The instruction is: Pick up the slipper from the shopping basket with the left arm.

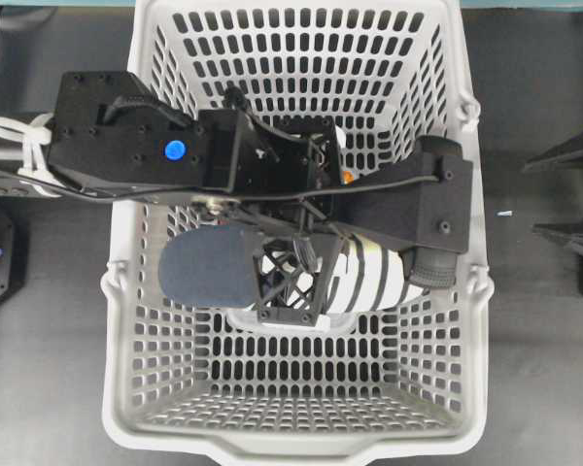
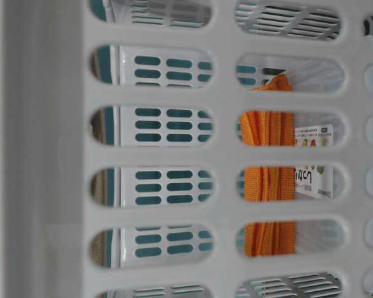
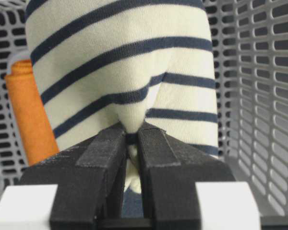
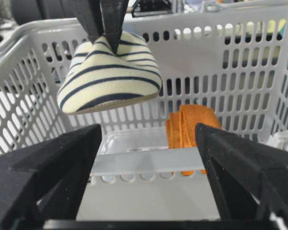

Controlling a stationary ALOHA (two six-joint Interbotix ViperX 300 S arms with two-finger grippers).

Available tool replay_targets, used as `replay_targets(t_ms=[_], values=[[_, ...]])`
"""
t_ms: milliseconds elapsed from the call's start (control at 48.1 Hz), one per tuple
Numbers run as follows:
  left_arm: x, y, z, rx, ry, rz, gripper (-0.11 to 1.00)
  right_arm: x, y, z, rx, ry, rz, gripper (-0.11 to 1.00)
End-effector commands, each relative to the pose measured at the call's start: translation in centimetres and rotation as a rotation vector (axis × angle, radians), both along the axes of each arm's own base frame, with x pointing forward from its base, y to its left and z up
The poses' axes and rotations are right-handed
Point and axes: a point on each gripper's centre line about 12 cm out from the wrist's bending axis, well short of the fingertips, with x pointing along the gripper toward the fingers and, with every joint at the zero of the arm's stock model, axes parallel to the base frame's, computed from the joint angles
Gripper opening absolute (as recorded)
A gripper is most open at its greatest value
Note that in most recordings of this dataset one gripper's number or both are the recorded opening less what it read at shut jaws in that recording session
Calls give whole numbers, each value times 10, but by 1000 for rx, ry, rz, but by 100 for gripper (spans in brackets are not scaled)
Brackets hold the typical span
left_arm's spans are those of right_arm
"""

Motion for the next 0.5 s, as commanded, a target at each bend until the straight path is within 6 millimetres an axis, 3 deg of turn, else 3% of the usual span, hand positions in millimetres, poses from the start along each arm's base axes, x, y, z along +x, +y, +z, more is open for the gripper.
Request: replay_targets(t_ms=[0,478], values=[[-3,3,17,1,-46,4,6,1,0,3,5,-8,1,75],[-2,4,14,2,-40,6,6,1,1,4,3,-11,3,75]])
